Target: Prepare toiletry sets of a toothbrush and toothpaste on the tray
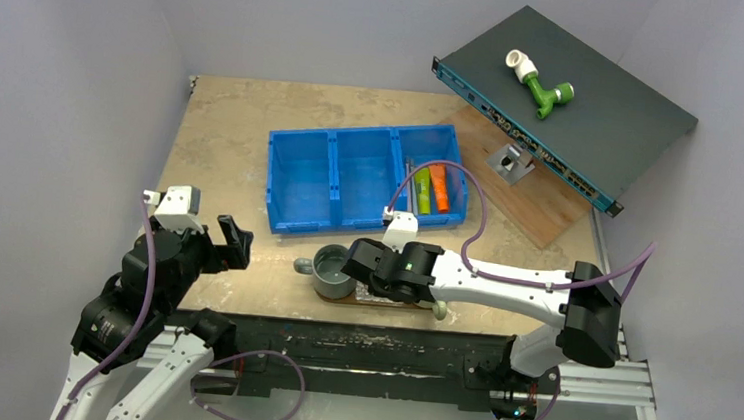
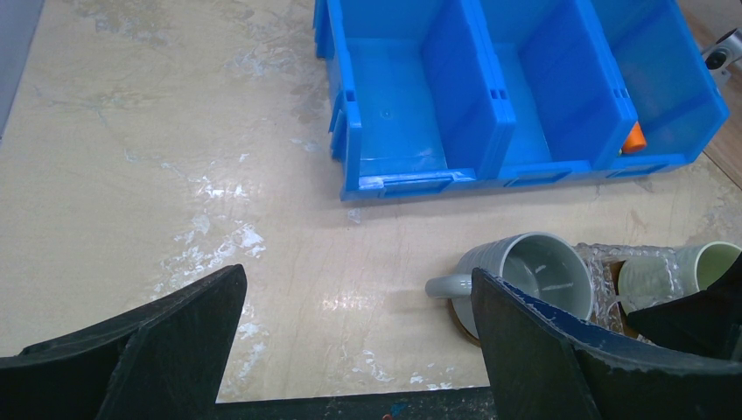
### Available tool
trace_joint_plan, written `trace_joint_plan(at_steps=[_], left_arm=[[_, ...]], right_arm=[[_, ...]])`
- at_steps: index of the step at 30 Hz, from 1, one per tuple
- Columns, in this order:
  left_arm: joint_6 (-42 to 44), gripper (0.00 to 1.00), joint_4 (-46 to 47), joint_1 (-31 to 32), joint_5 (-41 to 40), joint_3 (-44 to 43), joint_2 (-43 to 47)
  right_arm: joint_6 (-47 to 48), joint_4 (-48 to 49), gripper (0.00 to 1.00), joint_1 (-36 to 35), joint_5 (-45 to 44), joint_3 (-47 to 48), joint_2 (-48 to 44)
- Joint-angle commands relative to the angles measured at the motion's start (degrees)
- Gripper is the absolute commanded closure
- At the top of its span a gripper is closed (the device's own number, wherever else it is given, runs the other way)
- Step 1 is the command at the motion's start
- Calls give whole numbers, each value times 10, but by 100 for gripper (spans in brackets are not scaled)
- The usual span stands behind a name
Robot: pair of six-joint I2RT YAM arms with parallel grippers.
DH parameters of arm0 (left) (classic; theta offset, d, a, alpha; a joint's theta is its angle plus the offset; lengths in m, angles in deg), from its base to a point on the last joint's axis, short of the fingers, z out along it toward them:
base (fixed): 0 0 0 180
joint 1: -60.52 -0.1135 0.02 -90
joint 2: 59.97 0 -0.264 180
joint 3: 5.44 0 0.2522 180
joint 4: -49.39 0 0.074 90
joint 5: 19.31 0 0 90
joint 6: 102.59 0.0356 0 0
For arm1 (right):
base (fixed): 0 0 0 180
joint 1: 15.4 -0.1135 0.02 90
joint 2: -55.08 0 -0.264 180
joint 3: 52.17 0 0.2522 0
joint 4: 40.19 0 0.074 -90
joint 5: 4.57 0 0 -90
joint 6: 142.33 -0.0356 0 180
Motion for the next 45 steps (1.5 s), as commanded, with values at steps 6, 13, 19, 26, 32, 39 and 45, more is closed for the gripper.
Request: trace_joint_plan(at_steps=[6,13,19,26,32,39,45], left_arm=[[9,0,11,0,5,0,-2],[10,0,12,1,7,1,-8],[10,0,11,0,4,1,-8],[10,0,11,0,2,1,-13],[10,0,10,0,-1,1,-19],[10,0,8,0,-4,0,-26],[10,0,7,0,-10,-1,-27]], right_arm=[[-13,-24,80,-3,-34,20,0],[-6,-57,73,-3,-52,55,-17],[18,-89,68,-2,-88,102,-24],[107,-62,68,60,-85,118,-36],[198,-5,68,141,-66,113,-37],[282,58,68,236,-36,111,-15],[335,101,67,312,6,131,40]])
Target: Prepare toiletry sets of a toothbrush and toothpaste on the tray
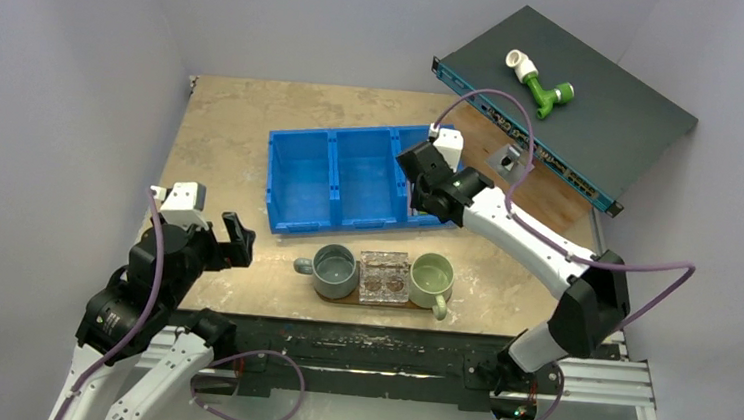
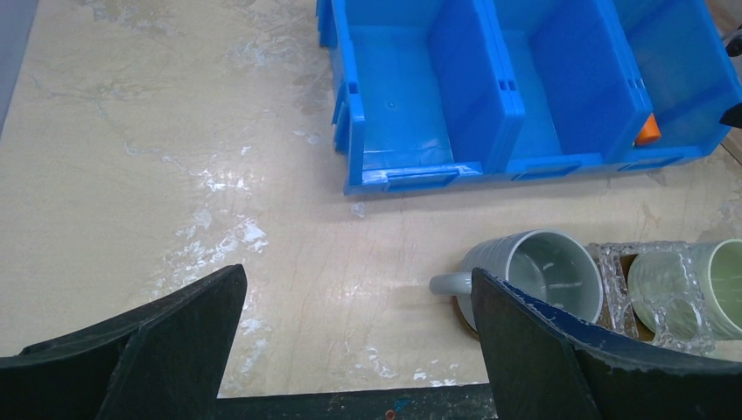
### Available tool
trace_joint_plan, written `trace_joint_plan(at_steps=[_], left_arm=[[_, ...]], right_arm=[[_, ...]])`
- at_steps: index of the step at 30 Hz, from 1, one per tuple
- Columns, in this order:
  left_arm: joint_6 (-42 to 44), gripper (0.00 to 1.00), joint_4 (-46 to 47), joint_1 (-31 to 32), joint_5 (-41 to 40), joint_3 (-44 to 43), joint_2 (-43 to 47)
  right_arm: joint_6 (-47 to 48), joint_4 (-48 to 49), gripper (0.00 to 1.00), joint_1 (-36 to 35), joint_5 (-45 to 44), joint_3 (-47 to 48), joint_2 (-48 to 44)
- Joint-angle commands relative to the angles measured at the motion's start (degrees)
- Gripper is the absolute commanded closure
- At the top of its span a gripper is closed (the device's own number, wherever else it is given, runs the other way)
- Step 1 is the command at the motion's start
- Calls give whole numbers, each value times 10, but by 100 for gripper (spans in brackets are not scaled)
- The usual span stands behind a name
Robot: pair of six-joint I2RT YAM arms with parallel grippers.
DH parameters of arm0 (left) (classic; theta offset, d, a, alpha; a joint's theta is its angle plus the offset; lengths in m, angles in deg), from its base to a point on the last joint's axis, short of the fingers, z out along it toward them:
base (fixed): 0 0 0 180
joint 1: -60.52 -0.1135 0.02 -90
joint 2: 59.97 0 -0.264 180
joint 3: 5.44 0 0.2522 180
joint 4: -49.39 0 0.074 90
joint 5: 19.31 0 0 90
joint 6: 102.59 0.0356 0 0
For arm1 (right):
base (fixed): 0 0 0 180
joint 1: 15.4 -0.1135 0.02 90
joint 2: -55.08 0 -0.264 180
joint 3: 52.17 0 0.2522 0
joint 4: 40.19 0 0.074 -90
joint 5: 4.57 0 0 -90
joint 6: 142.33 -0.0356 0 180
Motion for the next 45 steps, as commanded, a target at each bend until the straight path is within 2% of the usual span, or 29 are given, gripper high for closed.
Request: trace_joint_plan(at_steps=[1,5,19,37,45], left_arm=[[10,0,7,0,-11,-1,-5],[9,0,6,0,-15,-1,-1],[11,0,5,0,-18,-1,-10],[12,0,5,0,-21,-1,-10],[10,0,3,0,-24,-1,-10]], right_arm=[[59,50,67,43,37,33,47],[75,95,59,76,78,37,80],[102,156,59,144,137,80,212],[118,179,57,169,184,78,276],[121,188,60,170,188,61,288]])
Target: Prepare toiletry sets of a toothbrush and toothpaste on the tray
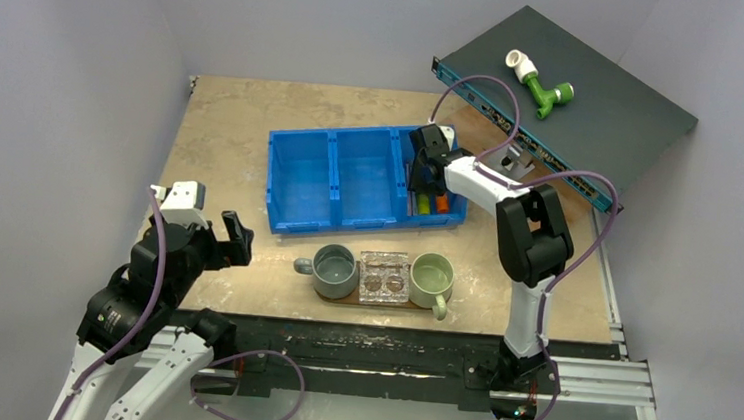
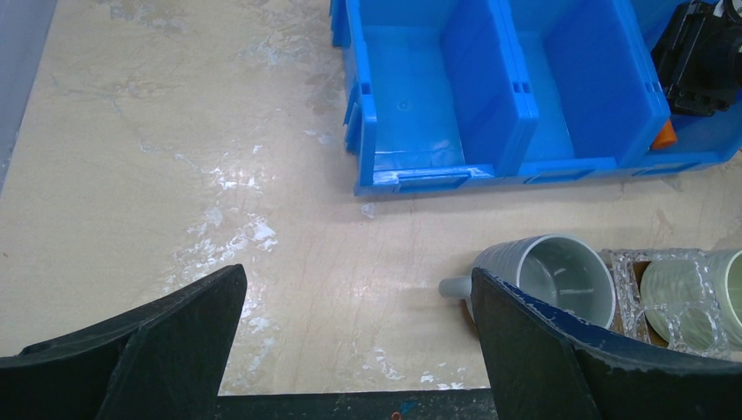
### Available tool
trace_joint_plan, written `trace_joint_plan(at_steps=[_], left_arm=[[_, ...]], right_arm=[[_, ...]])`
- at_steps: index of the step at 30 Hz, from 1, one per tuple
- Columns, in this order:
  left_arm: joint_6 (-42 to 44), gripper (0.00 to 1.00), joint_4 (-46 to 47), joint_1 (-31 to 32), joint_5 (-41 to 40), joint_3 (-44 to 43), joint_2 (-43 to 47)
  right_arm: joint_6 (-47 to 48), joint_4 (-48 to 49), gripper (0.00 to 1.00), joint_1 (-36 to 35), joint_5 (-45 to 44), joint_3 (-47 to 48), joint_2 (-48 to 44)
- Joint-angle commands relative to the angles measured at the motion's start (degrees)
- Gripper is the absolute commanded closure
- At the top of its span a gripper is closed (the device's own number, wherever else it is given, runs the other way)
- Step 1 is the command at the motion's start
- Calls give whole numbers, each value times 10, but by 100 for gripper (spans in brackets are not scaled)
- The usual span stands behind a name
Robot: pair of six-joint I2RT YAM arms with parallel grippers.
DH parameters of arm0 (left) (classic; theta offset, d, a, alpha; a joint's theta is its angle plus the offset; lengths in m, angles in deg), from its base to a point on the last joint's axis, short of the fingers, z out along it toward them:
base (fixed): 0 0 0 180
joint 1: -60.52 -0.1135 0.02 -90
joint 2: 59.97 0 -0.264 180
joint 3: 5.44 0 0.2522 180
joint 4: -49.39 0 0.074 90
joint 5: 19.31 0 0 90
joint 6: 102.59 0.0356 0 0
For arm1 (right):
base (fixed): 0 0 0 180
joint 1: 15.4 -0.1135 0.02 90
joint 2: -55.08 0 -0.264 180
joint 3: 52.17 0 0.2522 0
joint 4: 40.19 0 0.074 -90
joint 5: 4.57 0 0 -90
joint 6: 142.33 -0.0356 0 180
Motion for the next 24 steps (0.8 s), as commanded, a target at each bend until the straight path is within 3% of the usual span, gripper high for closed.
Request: trace_joint_plan(at_steps=[1,11,17,20,23,24], left_arm=[[10,0,6,0,-8,-1,-5],[9,0,5,0,-10,-1,-6],[8,0,4,0,-11,-1,-7],[8,0,4,0,-11,-1,-7],[8,0,3,0,-12,-1,-7],[8,0,3,0,-13,-1,-7]], right_arm=[[6,0,61,4,24,-6,10],[13,1,66,5,22,-15,20],[19,-1,75,5,18,-21,26],[20,-1,83,6,18,-25,30],[23,0,100,5,21,-26,26],[24,-1,100,5,21,-26,23]])
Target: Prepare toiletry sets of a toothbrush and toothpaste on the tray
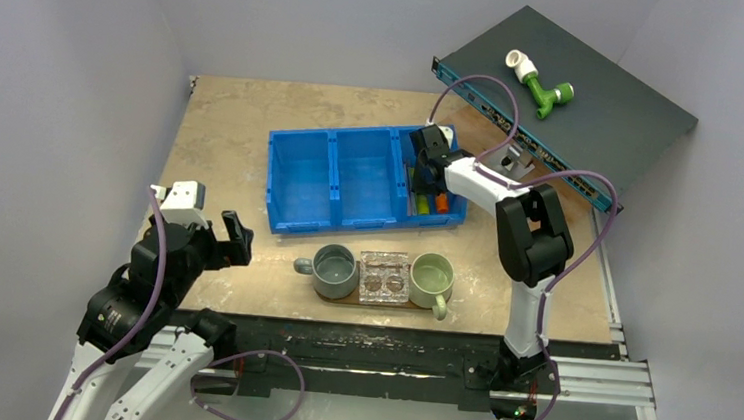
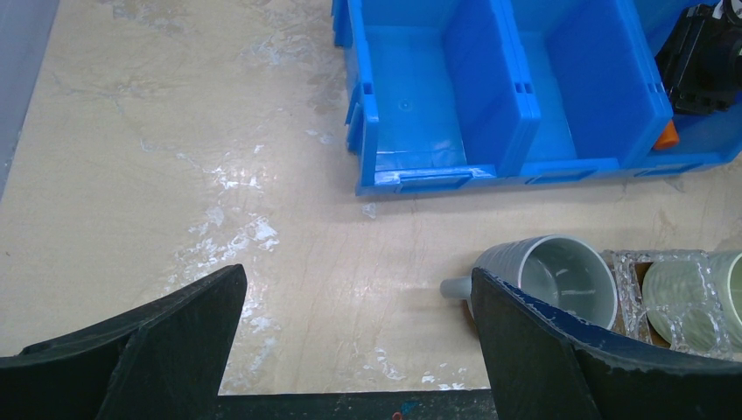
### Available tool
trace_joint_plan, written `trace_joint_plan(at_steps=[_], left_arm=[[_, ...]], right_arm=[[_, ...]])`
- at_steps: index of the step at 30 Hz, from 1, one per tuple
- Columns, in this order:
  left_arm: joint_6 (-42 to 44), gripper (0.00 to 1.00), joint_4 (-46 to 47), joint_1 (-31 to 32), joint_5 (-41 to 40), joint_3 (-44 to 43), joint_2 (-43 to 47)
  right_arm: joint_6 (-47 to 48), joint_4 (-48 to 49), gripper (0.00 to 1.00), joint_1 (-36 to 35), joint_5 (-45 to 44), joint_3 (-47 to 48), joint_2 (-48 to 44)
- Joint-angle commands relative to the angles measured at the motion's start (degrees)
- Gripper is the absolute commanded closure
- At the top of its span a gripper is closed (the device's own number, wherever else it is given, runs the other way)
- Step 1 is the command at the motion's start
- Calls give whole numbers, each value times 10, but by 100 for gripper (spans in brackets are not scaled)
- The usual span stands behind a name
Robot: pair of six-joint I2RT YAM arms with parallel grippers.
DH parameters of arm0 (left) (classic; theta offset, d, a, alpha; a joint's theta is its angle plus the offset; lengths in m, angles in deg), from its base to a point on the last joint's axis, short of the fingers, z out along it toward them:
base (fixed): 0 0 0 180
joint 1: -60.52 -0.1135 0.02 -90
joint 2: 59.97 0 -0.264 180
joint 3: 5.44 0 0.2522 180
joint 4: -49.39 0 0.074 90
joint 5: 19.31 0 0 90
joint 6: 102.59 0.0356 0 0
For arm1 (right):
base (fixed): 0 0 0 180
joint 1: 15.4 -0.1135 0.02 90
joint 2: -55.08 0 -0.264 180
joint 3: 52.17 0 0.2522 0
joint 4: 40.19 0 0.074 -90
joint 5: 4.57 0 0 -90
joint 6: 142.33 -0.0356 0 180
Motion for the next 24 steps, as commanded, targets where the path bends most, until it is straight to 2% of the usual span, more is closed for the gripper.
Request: trace_joint_plan(at_steps=[1,24], left_arm=[[7,0,4,0,-11,-2,-6],[7,0,6,0,-1,-3,-14]], right_arm=[[8,-14,100,3,12,-18,17],[29,-20,100,3,-12,16,-138]])
